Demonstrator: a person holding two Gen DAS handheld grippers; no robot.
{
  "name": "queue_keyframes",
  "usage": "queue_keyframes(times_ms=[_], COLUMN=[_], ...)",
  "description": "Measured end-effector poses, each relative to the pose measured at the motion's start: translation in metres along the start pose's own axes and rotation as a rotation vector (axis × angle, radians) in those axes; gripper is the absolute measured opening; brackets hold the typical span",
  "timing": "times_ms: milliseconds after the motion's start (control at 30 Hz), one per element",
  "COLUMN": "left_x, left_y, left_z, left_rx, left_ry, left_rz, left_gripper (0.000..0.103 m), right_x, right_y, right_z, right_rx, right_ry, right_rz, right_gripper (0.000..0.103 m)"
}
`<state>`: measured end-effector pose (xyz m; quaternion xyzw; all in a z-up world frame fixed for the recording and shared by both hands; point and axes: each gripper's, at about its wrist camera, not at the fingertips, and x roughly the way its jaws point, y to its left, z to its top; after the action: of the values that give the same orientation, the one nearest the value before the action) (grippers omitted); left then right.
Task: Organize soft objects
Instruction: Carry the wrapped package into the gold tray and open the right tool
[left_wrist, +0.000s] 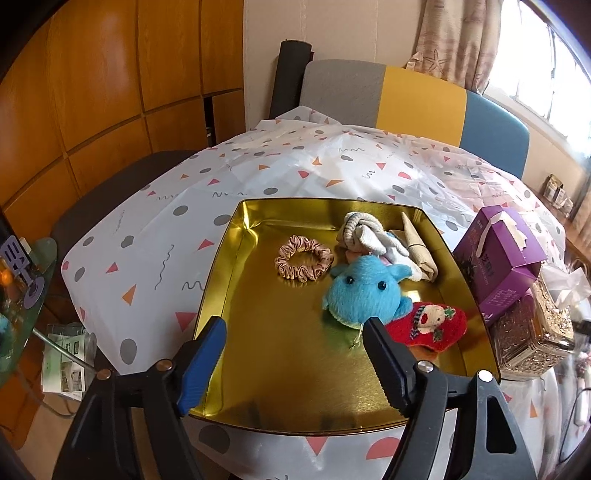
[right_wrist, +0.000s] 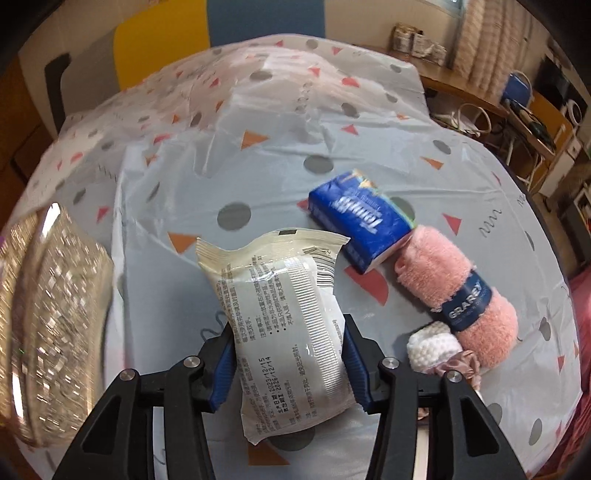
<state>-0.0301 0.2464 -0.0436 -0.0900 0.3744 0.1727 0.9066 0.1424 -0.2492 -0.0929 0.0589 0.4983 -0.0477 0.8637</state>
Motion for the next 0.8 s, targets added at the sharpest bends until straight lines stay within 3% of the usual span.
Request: queue_keyframes(times_ms=[167,300,567,667,800], left_x=[0.002,0.002,0.004,0.003,-0.001], left_y=[0.002,0.003,0.02,0.028,0.038], left_z=[-0.001,-0.002,-0.001,0.0,0.002], left_rx=[-0.007,-0.013,-0.059,-0.076,-0.095], left_ry=[0.003,0.006,0.013,0.006,-0.014], left_rz=[-0.003,-0.001,0.014,0.023,0.036], left_gripper=[0.077,0.077,0.077,0.077,0.077], right_x=[-0.042,-0.09,-0.188,-0.211,-0.203], right_y=[0.002,0.025,0.138,0.189,0.252], right_z=[0.019,0.032,0.02,-0.002,-0.035], right_rx=[0.014,-0.051,-0.382,-0.53,-0.673], right_ry=[-0.1,-0.219,-0.428,-0.444,-0.348], right_rz=[0.028,0.096,0.302,0.434,0.571], right_gripper=[0.051,0.051,0.051,0.051,0.051])
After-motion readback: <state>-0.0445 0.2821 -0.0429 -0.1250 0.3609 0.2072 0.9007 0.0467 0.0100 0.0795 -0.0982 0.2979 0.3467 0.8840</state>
